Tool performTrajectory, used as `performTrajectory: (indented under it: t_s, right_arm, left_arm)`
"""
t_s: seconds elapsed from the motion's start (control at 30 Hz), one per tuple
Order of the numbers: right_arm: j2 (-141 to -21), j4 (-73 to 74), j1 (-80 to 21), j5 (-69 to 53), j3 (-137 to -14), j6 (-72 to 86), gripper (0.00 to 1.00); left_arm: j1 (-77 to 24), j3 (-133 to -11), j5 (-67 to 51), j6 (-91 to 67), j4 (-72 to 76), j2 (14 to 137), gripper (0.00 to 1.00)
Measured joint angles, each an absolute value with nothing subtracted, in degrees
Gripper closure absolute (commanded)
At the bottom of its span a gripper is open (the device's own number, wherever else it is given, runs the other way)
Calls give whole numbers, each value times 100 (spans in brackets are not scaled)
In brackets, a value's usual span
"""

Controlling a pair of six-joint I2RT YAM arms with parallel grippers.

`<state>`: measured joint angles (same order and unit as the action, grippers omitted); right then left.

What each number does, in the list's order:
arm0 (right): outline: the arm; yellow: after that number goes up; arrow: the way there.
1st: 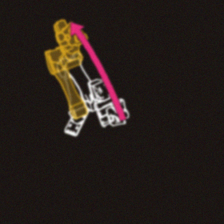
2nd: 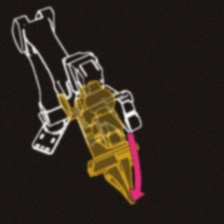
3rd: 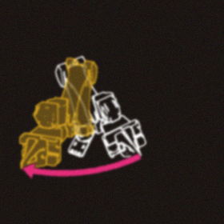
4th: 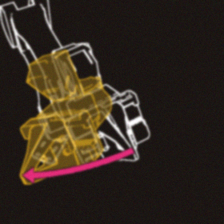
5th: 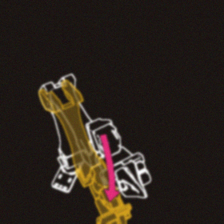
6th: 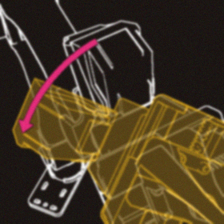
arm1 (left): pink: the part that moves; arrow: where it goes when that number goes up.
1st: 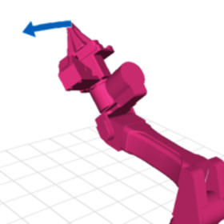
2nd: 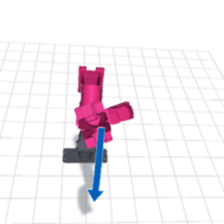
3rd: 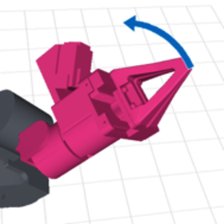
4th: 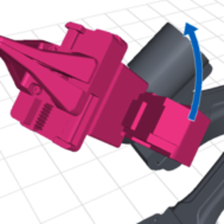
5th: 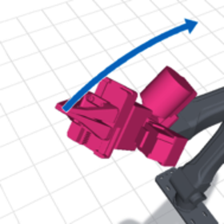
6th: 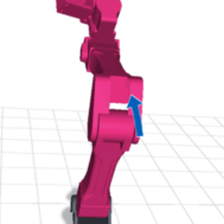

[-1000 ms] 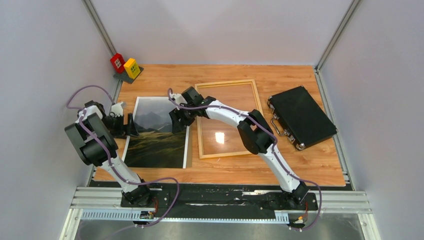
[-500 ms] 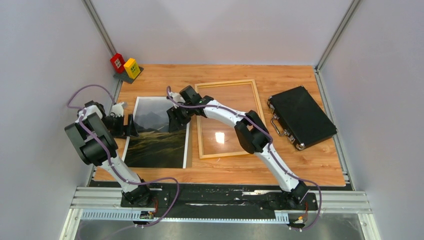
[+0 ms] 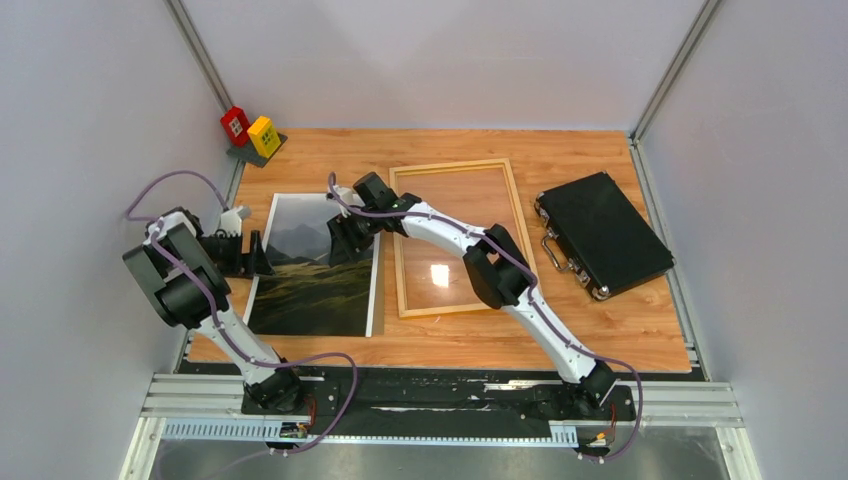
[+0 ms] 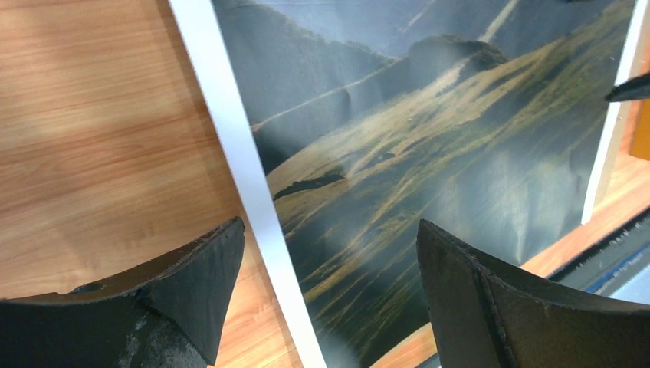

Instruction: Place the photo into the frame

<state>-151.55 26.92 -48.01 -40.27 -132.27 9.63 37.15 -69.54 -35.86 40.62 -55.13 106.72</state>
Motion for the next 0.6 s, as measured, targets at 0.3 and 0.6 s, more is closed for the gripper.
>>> performTrajectory:
  t_s: [0.3,0.6]
  right_arm:
    - [-15179,2681,-4829,-4056,-13262,1002,37]
    - [-15179,2681,-4831,-4018,-13262,1000,37]
  left_arm:
    - [3798,-7000,-4025,4692,-6208,10877,20]
    - [3798,-6893,-4066,4727,-6431,10687,21]
